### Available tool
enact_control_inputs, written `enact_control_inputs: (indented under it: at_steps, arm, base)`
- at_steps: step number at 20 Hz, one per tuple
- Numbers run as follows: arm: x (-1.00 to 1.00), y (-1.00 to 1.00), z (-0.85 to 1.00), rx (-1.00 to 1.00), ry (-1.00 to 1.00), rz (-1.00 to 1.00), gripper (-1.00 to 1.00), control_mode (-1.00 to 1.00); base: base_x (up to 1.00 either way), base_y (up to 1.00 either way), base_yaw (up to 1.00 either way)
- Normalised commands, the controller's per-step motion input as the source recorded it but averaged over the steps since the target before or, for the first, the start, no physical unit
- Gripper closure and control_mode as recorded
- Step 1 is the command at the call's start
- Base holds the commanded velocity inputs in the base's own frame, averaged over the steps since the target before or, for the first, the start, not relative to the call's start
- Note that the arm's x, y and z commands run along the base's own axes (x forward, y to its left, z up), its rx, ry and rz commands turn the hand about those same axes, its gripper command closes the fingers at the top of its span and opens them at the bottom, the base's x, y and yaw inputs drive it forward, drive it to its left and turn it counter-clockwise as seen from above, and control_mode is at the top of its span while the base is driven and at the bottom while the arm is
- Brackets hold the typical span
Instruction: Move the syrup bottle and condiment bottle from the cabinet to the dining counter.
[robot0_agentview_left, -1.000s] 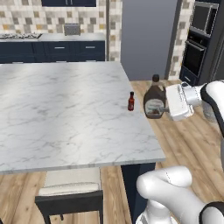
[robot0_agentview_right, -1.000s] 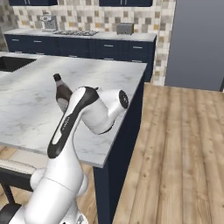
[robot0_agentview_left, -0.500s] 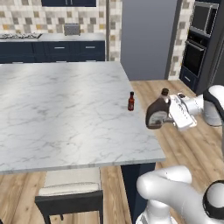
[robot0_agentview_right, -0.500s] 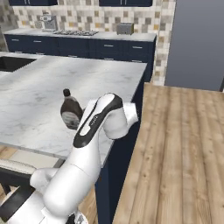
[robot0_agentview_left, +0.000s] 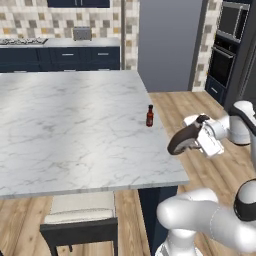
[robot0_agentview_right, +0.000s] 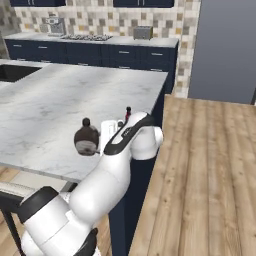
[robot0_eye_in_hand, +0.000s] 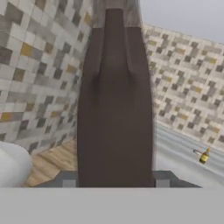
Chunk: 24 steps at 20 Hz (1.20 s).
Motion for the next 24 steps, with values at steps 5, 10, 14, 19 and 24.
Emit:
enact_control_inputs:
  at_steps: [5,10,14,19,24]
  arm:
    - [-0.01,-0.02,-0.09,0.06,-0.25,0.18,1.00,-1.00]
    - [-0.15,0.00,0.34,0.00,-0.06,0.05,1.00,-1.00]
    - [-0.19,0.00,0.21,0.00,0.05,0.00,1.00,-1.00]
    - [-0.20,0.00,-0.03,0.00,0.08,-0.06,1.00,-1.00]
    - [-0.06,0.00,-0.05,0.00,0.14,-0.16,1.00,-1.00]
  base:
    - [0.00,0.00,0.00]
    - [0.00,0.00,0.00]
    - [0.00,0.00,0.00]
    - [0.00,0.00,0.00]
    - [0.00,0.00,0.00]
